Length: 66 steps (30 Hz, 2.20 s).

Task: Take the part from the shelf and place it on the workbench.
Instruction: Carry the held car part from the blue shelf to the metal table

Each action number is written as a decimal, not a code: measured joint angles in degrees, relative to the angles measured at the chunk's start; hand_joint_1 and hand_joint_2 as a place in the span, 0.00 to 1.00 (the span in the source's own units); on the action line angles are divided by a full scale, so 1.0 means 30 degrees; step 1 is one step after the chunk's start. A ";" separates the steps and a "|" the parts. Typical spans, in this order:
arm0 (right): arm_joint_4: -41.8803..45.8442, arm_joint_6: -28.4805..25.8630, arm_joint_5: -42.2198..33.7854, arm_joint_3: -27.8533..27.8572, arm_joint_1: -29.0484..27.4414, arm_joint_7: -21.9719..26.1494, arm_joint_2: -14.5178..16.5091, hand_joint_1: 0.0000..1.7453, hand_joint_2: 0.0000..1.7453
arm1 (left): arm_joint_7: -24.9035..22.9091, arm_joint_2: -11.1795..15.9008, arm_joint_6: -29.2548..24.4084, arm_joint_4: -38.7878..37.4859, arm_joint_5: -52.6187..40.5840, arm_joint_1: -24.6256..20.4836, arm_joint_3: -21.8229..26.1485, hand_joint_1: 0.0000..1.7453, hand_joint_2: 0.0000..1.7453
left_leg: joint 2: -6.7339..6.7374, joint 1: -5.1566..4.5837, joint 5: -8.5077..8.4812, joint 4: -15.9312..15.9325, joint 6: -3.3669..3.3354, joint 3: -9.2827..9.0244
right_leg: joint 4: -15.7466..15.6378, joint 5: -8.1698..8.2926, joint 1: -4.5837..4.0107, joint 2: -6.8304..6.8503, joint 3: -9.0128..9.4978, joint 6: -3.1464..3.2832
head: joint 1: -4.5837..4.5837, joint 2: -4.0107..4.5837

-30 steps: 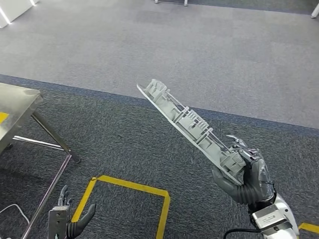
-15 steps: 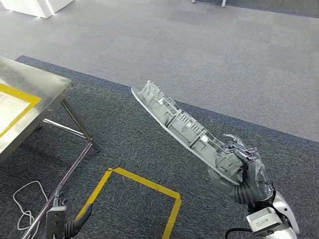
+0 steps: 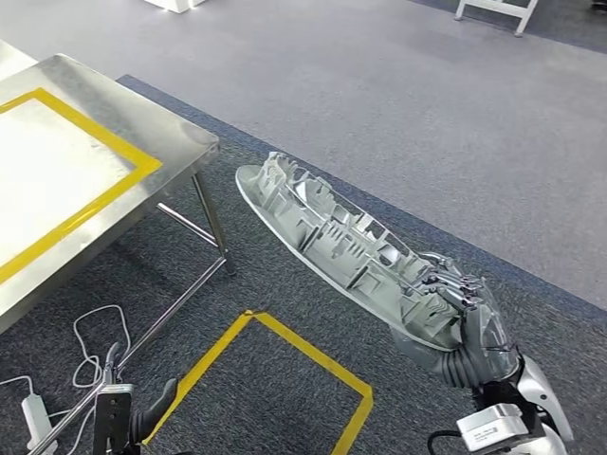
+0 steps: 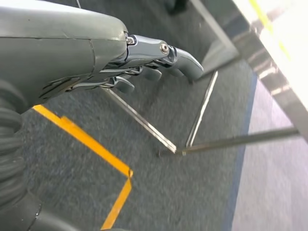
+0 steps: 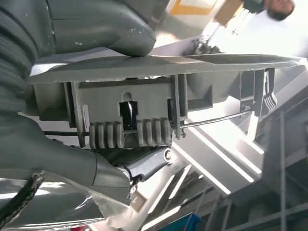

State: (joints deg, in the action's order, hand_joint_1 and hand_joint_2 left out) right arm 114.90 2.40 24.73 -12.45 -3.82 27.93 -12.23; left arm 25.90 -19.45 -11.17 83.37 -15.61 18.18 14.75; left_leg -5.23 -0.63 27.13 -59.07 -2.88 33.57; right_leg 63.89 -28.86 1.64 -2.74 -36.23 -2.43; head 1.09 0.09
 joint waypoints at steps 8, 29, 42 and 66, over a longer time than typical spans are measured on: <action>0.0045 0.0086 0.0868 -0.0992 0.0684 0.0004 -0.0386 1.00 1.00 | -0.0538 0.0060 0.0901 -0.0312 0.0875 -0.0273 0.0112 0.00 1.00 | 0.0828 0.0092 0.1090 -0.2155 0.0783 0.1240 | -0.1820 0.0175 0.0084 0.0415 0.1118 0.0330 | 0.0201 0.0000; 0.0040 -0.0796 0.0856 -0.3251 0.1591 -0.0273 -0.1905 1.00 1.00 | -0.2607 0.0391 0.2871 -1.0234 0.3103 -0.2339 0.4156 0.00 1.00 | 0.0516 0.0048 -0.0160 0.0086 -0.0078 0.0151 | 0.1946 -0.1125 -0.0027 0.0755 -0.0724 -0.0288 | -0.0003 -0.0002; -0.0149 -0.2566 0.3033 -0.4288 0.2288 -0.0820 -0.2237 1.00 1.00 | -0.4211 0.0524 0.4527 -1.3291 -0.0055 -0.3039 0.6215 0.00 1.00 | 0.1567 0.0319 0.1972 -0.5083 0.1114 0.2763 | -0.2095 -0.0059 0.0010 0.1581 0.1618 0.0453 | 0.0337 -0.0002; -0.1031 -0.6795 0.5403 -0.4841 0.2865 -0.3739 -0.1229 1.00 1.00 | -0.3943 0.0402 0.5100 -1.3806 -0.1462 -0.3428 0.7639 0.00 1.00 | 0.0896 -0.0063 0.0165 -0.0042 0.0417 0.0093 | -0.1838 0.0293 -0.0280 0.0685 0.0828 0.0285 | 0.0031 0.0000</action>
State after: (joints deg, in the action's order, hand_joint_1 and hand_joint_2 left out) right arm 111.80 -17.99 40.94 -26.98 4.78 16.72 -15.92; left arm 14.07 -18.25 4.13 41.95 -19.99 7.89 37.67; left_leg -2.54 -0.82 27.62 -59.20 -1.62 33.85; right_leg 58.38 -27.98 0.80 -0.68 -33.75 -1.58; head 1.19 0.09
